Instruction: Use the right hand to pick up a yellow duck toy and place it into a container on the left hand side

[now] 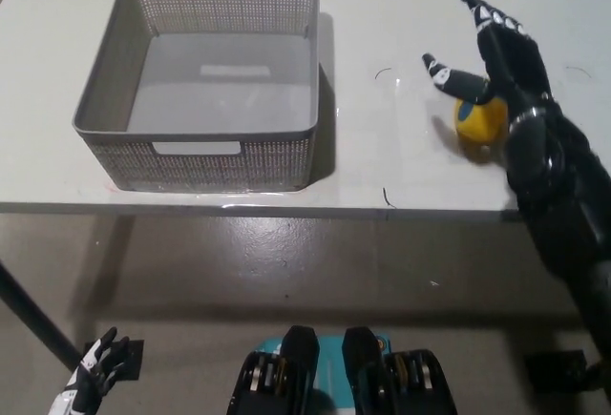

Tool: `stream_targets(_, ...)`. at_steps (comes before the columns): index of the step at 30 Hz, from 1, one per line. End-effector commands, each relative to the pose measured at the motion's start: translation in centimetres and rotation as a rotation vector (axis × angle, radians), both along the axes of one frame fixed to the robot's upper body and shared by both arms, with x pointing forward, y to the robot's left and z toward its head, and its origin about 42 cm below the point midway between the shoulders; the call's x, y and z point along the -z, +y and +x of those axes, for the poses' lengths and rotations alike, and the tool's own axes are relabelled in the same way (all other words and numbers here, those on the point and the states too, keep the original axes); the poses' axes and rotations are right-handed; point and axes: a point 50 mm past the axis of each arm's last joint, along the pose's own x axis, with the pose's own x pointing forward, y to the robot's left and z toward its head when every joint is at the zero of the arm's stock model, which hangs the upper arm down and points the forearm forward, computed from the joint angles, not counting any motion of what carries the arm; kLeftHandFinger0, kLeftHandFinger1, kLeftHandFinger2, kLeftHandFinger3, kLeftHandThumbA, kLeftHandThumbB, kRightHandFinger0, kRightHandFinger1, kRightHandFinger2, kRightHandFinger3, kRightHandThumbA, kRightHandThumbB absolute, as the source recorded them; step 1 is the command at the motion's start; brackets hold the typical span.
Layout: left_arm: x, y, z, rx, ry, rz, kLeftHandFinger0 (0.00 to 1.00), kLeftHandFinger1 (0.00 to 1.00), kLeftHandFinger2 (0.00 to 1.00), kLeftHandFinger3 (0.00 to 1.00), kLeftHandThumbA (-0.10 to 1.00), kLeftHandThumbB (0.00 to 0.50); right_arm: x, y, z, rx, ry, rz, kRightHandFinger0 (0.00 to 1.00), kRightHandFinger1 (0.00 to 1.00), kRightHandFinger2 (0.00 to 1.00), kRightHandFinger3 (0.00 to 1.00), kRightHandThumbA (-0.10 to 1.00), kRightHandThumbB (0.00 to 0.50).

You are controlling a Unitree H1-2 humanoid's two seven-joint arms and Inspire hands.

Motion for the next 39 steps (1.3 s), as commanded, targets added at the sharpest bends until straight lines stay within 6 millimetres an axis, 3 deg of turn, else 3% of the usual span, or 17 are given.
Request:
stream_targets(1,-1.0,0.7,-0.6,0.000,-0.076,-0.009,1.00,1.00,1.00,1.00,1.00,0.090,-5.2,-0.4,3.1,0.095,-0.090,-0.107,1.00,1.00,1.00,1.00,0.64,0.500)
stream_targets(7,-1.2,1.3,-0.9,-0.013,-0.089,0.001,1.00,1.00,1.00,1.00,1.00,0.055,-5.3,-0.6,4.7,0.140,0.045,-0.140,1.00,1.00,1.00,1.00,0.68,0.500)
stream_targets(12,-1.2,1.6,-1.4,-0.028,-0.086,-0.008,1.00,1.00,1.00,1.00,1.00,0.061,-4.7,-0.8,5.3,0.146,0.189,-0.141,1.00,1.00,1.00,1.00,0.66,0.500)
stream_targets(17,-1.4,1.8,-1.7,-0.029,-0.080,0.000,1.00,1.00,1.00,1.00,1.00,0.059,-3.8,-1.3,5.3,0.148,0.286,-0.088,1.00,1.00,1.00,1.00,0.64,0.500)
stream_targets(20,-1.4,1.9,-2.0,-0.025,-0.079,-0.001,1.00,1.00,1.00,1.00,1.00,0.029,-2.7,-1.5,5.1,0.148,0.353,-0.112,1.00,1.00,1.00,1.00,0.67,0.500)
stream_targets(25,-1.6,2.1,-2.1,-0.031,-0.075,0.002,1.00,1.00,1.00,1.00,1.00,0.032,-1.3,-1.6,4.8,0.129,0.452,-0.120,1.00,1.00,1.00,1.00,0.73,0.500)
stream_targets(28,-1.6,2.1,-2.1,-0.033,-0.072,-0.003,1.00,1.00,1.00,1.00,1.00,0.010,-0.6,-1.5,4.6,0.120,0.483,-0.119,1.00,1.00,1.00,1.00,0.76,0.500)
stream_targets(34,-1.7,2.4,-2.4,-0.046,-0.071,-0.006,1.00,1.00,1.00,1.00,1.00,0.030,1.2,-0.3,4.1,0.089,0.553,-0.094,1.00,1.00,1.00,1.00,0.73,0.500)
stream_targets(35,-1.8,2.4,-2.5,-0.055,-0.069,-0.007,1.00,1.00,1.00,1.00,1.00,0.061,1.6,0.2,4.0,0.082,0.568,-0.110,1.00,1.00,1.00,1.00,0.73,0.500)
stream_targets(39,-2.0,2.8,-2.7,-0.076,-0.078,-0.021,1.00,1.00,1.00,1.00,1.00,0.045,2.3,1.8,3.7,0.056,0.583,-0.126,1.00,1.00,1.00,1.00,0.70,0.500)
